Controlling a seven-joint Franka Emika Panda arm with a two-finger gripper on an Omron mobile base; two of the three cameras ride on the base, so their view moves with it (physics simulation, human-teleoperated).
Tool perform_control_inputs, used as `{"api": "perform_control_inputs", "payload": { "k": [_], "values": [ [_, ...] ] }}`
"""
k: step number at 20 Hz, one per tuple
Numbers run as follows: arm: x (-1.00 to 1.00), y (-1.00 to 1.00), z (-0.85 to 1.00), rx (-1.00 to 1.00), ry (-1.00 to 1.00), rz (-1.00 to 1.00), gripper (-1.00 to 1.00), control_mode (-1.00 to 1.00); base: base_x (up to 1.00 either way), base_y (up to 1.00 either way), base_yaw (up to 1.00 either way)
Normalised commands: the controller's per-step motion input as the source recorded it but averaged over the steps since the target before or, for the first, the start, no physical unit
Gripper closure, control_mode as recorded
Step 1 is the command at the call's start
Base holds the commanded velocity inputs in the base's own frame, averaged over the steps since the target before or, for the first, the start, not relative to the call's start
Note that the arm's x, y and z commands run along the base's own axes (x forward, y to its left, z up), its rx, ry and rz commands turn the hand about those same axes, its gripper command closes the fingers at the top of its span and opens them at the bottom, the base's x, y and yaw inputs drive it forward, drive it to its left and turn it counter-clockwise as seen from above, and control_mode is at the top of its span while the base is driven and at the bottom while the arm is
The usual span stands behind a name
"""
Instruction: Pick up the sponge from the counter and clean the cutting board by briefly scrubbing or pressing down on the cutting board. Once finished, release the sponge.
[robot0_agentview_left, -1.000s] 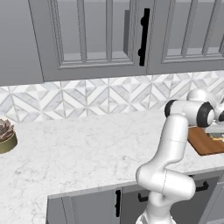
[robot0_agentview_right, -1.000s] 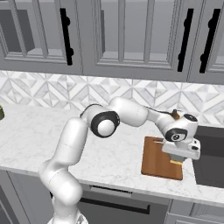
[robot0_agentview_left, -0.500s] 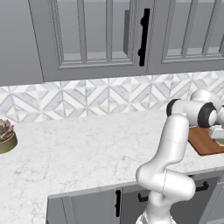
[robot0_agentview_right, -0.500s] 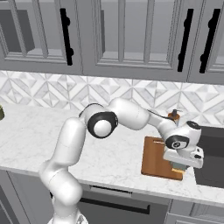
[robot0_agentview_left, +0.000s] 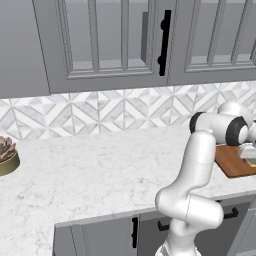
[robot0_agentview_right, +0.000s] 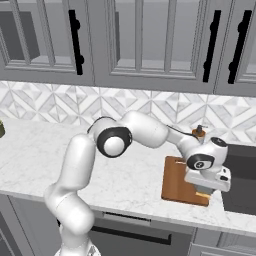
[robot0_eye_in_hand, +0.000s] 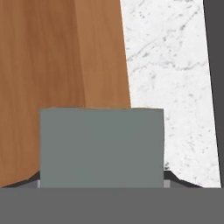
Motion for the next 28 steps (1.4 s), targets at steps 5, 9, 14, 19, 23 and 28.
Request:
{"api": "perform_control_inputs", "payload": {
  "k": [5, 9, 14, 19, 23, 28],
  "values": [
    [-0.25, 0.67, -0.05, -0.01, 0.00, 0.00, 1.00, -1.00, 0.00, 0.00, 0.00],
    [-0.14, 0.50, -0.29, 0.00, 0.00, 0.00, 1.00, -1.00, 0.00, 0.00, 0.00],
    [0.00, 0.30, -0.68, 0.00, 0.00, 0.00, 1.00, -1.00, 0.00, 0.00, 0.00],
    [0.00, 0.36, -0.23, 0.00, 0.00, 0.00, 1.00, -1.00, 0.00, 0.00, 0.00],
    [0.00, 0.52, 0.00, 0.00, 0.00, 0.00, 1.00, -1.00, 0.00, 0.00, 0.00],
    [0.00, 0.60, -0.19, 0.00, 0.00, 0.00, 1.00, -1.00, 0.00, 0.00, 0.00]
  ]
}}
